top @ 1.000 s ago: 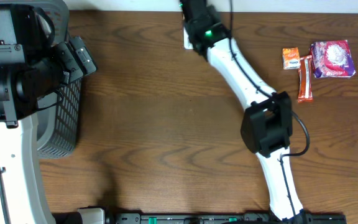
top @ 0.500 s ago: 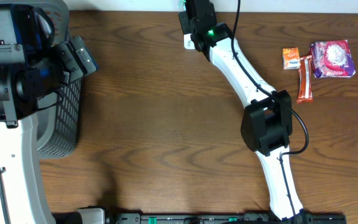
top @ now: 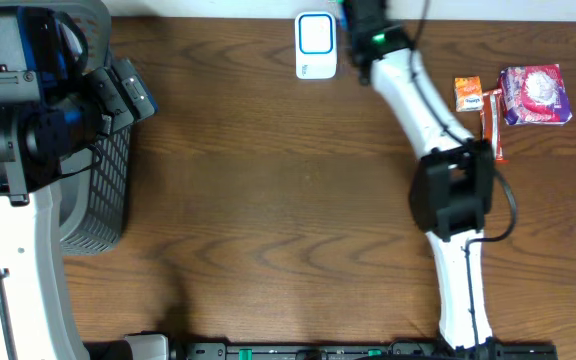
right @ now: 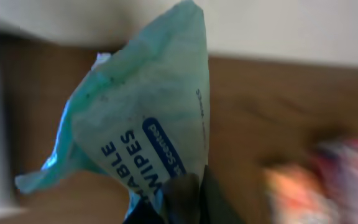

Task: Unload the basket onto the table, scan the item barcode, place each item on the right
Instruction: 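Carry the wipes packet to the right table edge and release it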

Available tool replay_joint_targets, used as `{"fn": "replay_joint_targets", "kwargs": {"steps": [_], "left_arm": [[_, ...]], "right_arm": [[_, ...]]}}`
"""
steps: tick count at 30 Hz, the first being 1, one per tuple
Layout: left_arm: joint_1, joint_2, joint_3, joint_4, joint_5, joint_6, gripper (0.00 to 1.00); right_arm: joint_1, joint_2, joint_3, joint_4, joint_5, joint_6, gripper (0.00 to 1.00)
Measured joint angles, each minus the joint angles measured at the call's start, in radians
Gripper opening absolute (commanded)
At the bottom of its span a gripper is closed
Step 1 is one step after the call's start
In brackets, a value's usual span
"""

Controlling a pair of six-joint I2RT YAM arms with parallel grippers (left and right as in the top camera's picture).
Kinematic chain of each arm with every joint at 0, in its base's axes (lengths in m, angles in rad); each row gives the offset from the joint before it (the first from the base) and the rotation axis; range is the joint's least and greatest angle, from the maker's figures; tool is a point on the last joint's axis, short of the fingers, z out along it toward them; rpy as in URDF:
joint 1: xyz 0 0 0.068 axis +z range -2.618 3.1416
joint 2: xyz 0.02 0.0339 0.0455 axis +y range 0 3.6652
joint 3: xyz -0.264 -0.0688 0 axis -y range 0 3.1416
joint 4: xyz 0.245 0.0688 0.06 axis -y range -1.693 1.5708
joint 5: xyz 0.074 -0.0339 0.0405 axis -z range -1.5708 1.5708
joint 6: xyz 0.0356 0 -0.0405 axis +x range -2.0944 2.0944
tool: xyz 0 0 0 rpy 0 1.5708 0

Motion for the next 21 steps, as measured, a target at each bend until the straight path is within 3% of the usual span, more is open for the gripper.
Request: {"fn": "replay_joint_targets", "kwargs": {"steps": [5,11,12,13,14,21], "left_arm": [[0.000,0.000,0.000,0.000,0.000,0.000,0.98],[0.000,0.000,0.000,0.000,0.000,0.000,0.98],[0.000,0.000,0.000,0.000,0.000,0.000,0.98],[0.000,0.000,0.000,0.000,0.000,0.000,0.98],[0.000,0.000,0.000,0.000,0.000,0.000,0.98],[0.000,0.000,0.000,0.000,0.000,0.000,0.98]], "right_arm": [[-0.132,-0.005,-0.001,-0.217,0.079,-0.038,0.01],[-0.258,-0.008,-0.029,-0.332,0.060,-0.046,0.12],[-0.270,-0.008,-0.033,-0.341,0.058,-0.041,0.19],[-0.284,-0.008,-0.036,-0.356,0.055,-0.042,0.43],[-0.293,-0.008,-0.038,-0.363,0.053,-0.035,0.99],[-0.328,-0.023,-0.040,-0.439,0.075,0.006,0.99]]}}
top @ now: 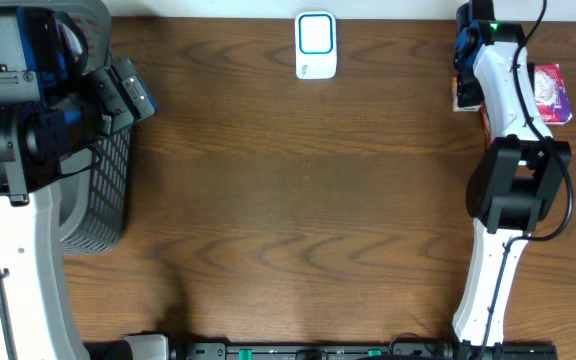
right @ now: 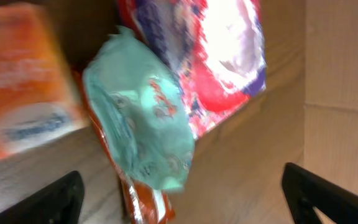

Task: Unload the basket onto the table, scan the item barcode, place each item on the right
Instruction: 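Carry the wipes packet to the right table edge and release it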

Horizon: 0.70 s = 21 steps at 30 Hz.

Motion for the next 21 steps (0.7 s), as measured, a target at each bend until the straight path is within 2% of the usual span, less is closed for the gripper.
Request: {"fn": "replay_joint_targets", "kwargs": {"steps": [6,14,21], "left_arm": [[0.000,0.000,0.000,0.000,0.000,0.000,0.98],[0.000,0.000,0.000,0.000,0.000,0.000,0.98],[0.000,0.000,0.000,0.000,0.000,0.000,0.98]], "right_arm": [[0.001,-0.116,-0.008,-0.047,0.005,0.100,0.99],[0.050,-0.512,-0.007,-0.227,-0.108,0.284,0.99],[0.218,-0.737,-0.005,-0.364,-0.158,0.372,0.99]]}}
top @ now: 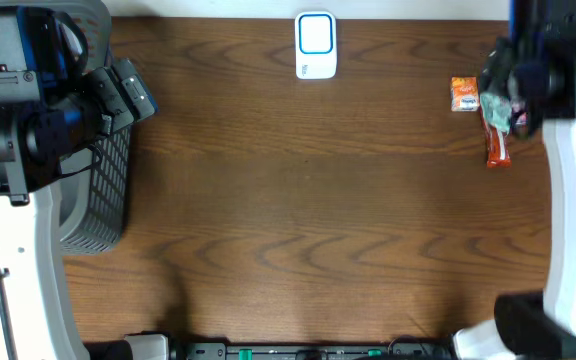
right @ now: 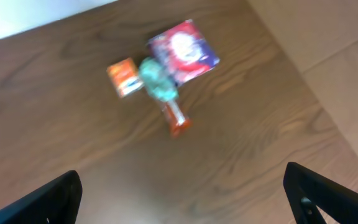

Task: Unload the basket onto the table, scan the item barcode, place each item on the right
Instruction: 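Carry the wipes packet to the right table edge and release it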

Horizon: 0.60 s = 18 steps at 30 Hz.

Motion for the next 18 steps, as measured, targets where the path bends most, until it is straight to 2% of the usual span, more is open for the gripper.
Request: {"fn": "replay_joint_targets", "kwargs": {"steps": [5,11,18], "left_arm": [[0.000,0.000,0.000,0.000,0.000,0.000,0.98],[0.000,0.000,0.000,0.000,0.000,0.000,0.98],[0.000,0.000,0.000,0.000,0.000,0.000,0.98]], "right_arm": [[0.135,-0.073,0.000,-0.103,-0.001,0.014,0.99],[0.264,-0.180,-0.090,-0.106,-0.039,0.017,0.99],[0.286,-0.283,-0.212,-0.108,-0.306,-0.030,0.99]]}}
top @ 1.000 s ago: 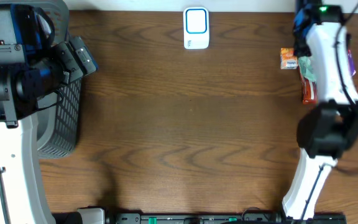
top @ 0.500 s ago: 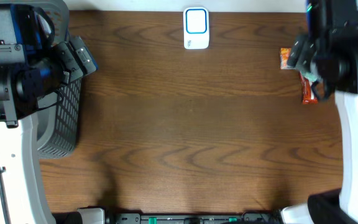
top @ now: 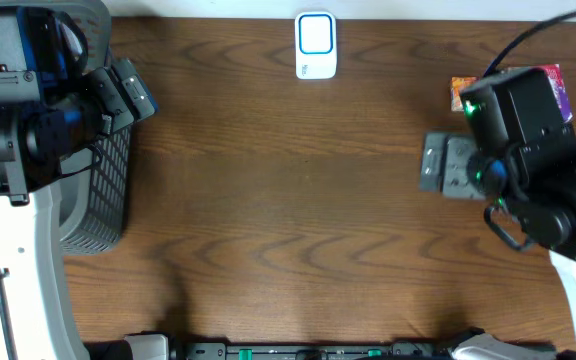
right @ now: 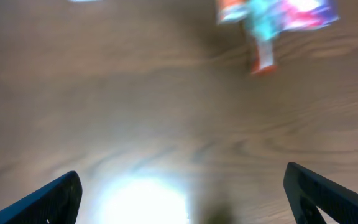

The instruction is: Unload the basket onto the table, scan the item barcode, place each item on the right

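The teal wipes pack (right: 261,17) lies in the blurred right wrist view on a small heap with an orange packet (right: 230,9), a purple-pink pack (right: 309,12) and a red-orange stick (right: 263,60). My right gripper (right: 182,202) is open and empty, high above bare wood, well short of the heap. Its dark fingertips (right: 58,199) show in the bottom corners. The white and blue scanner (top: 315,45) stands at the back middle. In the overhead view my right arm (top: 523,165) hides most of the heap. My left gripper (top: 128,92) hangs by the basket, far from the items.
A dark mesh basket (top: 103,195) stands at the left edge under my left arm. The orange packet (top: 457,93) and a corner of the purple pack (top: 556,88) show past my right arm. A bright glare (right: 145,202) lies on the wood.
My right arm has moved from over the heap at the back right toward the front and left, and sits nearer the overhead camera. The heap has shifted to the top of the wrist view. The gripper stays open.
My right gripper was shut on the teal wipes pack beside the scanner. Then it was open over the heap at the right, with the pack lying on the other items. Later it was high above the heap, and now it is away from it, empty.
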Available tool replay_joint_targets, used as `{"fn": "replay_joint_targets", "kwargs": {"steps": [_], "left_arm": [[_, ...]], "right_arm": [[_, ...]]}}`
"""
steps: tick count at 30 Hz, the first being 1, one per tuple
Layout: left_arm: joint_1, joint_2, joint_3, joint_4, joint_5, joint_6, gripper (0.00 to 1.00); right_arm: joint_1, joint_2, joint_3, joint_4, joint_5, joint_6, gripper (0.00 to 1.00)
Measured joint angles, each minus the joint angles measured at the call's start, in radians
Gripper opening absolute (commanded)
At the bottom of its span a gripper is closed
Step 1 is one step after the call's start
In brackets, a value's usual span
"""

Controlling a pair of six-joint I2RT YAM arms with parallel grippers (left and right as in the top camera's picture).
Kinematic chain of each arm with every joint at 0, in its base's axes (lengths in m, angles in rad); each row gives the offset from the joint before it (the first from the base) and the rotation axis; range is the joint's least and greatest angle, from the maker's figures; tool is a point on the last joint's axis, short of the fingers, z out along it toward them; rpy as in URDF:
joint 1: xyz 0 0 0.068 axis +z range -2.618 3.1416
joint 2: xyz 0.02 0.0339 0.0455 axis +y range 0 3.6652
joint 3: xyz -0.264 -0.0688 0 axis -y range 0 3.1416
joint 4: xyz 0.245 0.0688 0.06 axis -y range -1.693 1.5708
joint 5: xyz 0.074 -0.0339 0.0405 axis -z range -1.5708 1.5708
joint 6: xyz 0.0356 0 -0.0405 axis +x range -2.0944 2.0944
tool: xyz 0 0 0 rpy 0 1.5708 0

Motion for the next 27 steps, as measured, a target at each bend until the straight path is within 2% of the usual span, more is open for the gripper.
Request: {"fn": "replay_joint_targets", "kwargs": {"steps": [4,8,27], "left_arm": [[0.000,0.000,0.000,0.000,0.000,0.000,0.98],[0.000,0.000,0.000,0.000,0.000,0.000,0.98],[0.000,0.000,0.000,0.000,0.000,0.000,0.98]], "right_arm": [[0.000,0.002,-0.012,0.000,-0.143,-0.012,0.99],[0.000,0.003,-0.013,0.000,-0.206,-0.018,0.99],[0.000,-0.019,-0.013,0.001,-0.244,-0.072,0.99]]}}
